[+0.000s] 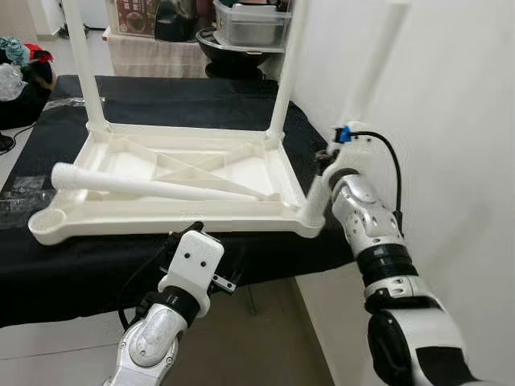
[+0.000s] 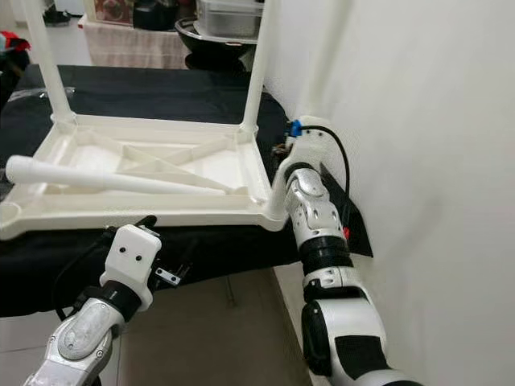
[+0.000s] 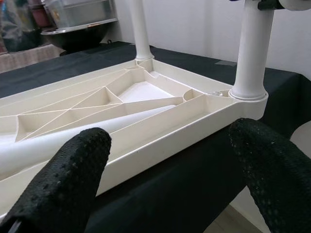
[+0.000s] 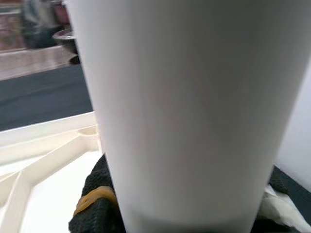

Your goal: Building children table

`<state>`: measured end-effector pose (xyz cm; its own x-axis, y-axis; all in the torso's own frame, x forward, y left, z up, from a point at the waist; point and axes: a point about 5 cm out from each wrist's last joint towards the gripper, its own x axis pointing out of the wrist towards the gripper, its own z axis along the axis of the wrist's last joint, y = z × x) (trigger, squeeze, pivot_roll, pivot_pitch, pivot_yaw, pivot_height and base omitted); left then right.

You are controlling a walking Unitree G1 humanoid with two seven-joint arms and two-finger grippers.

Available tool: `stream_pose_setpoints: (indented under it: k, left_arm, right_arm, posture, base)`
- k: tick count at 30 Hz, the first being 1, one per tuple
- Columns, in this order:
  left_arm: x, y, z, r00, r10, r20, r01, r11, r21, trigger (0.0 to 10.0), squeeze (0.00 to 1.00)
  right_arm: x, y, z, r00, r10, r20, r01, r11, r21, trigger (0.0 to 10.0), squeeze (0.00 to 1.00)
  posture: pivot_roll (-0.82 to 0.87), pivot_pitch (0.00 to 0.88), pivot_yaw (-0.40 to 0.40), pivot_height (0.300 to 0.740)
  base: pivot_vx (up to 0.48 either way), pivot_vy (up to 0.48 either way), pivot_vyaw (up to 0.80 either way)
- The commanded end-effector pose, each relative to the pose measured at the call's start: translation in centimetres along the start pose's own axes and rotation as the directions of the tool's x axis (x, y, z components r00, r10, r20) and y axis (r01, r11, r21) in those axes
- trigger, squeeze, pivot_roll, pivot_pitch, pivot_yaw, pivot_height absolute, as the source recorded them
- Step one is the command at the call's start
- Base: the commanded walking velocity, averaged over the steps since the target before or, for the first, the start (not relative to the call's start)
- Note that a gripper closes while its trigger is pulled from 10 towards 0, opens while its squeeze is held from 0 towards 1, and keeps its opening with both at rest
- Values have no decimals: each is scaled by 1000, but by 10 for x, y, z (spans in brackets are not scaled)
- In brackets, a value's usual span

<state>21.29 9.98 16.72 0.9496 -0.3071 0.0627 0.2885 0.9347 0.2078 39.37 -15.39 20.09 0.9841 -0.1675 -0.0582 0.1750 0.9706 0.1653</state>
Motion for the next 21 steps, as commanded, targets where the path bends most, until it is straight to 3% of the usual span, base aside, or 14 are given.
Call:
stream_pose_setpoints:
  k: [1, 5, 6, 10, 11, 12, 13, 14, 15, 16, 17, 18, 20, 21]
  left_arm:
    - [0, -3, 0, 1000, -9, 0, 9, 1000, -7, 10000, 0]
    - [-1, -3, 0, 1000, -10, 0, 10, 1000, -8, 10000, 0]
    - [-1, -4, 0, 1000, -11, 0, 11, 1000, -8, 10000, 0]
    - [-1, -4, 0, 1000, -12, 0, 12, 1000, -8, 10000, 0]
    - [-1, -4, 0, 1000, -12, 0, 12, 1000, -9, 10000, 0]
    - [-1, -4, 0, 1000, -12, 0, 12, 1000, -9, 10000, 0]
    - [-1, -4, 0, 1000, -12, 0, 12, 1000, -9, 10000, 0]
    - [-1, -4, 0, 1000, -12, 0, 12, 1000, -9, 10000, 0]
    - [-1, -4, 0, 1000, -12, 0, 12, 1000, -9, 10000, 0]
    - [-1, -4, 0, 1000, -12, 0, 12, 1000, -9, 10000, 0]
    - [0, -4, 0, 1000, -12, 0, 12, 1000, -8, 10000, 0]
    - [0, -4, 0, 1000, -12, 0, 12, 1000, -8, 10000, 0]
    - [0, -4, 0, 1000, -13, 1, 13, 1000, -9, 10000, 0]
    - [0, -4, 0, 1000, -13, 1, 13, 1000, -9, 10000, 0]
  right_arm:
    - [-1, -2, -26, 991, -11, -134, 13, 1000, 17, 10000, 0]
    - [-1, 11, -21, 992, 71, -105, -67, 997, 44, 10000, 0]
    - [-2, 27, -15, 979, 195, -59, -190, 979, 76, 10000, 1000]
    - [-4, 40, -9, 955, 296, -16, -293, 951, 99, 10000, 1000]
    - [-10, 58, -2, 887, 462, 22, -458, 871, 176, 10000, 0]
    - [-10, 58, -2, 887, 462, 22, -458, 871, 176, 10000, 0]
    - [-20, 72, 6, 779, 623, 73, -624, 759, 184, 10000, 0]
    - [-20, 72, 6, 779, 623, 73, -624, 759, 184, 10000, 0]
    - [-30, 78, 14, 652, 751, 104, -754, 629, 189, 10000, 0]
    - [-30, 78, 14, 652, 751, 104, -754, 629, 189, 10000, 0]
    - [-41, 80, 20, 536, 834, 130, -840, 511, 183, 10000, 0]
    - [-41, 80, 20, 536, 834, 130, -840, 511, 183, 10000, 0]
    - [-61, 71, 27, 303, 943, 140, -950, 287, 126, 10000, 0]
    - [-61, 71, 27, 303, 943, 140, -950, 287, 126, 10000, 0]
  posture:
    - [71, 24, -134, 740]
    - [68, 22, -132, 740]
    - [69, 19, -134, 740]
    - [69, 19, -134, 740]
    - [69, 19, -134, 740]
    - [69, 19, -134, 740]
    - [71, 20, -135, 740]
    - [71, 20, -135, 740]
    - [70, 22, -135, 740]
    - [70, 22, -135, 740]
    - [71, 22, -136, 740]
    - [71, 22, -136, 740]
    - [70, 23, -137, 740]
    - [70, 23, -137, 740]
  base:
    - [0, 0, 0]
    - [0, 0, 0]
    - [0, 0, 0]
    - [0, 0, 0]
    - [0, 0, 0]
    - [0, 0, 0]
    - [0, 0, 0]
    - [0, 0, 0]
    - [0, 0, 0]
    - [0, 0, 0]
    - [0, 0, 0]
    - [0, 0, 0]
    - [0, 0, 0]
    - [0, 0, 0]
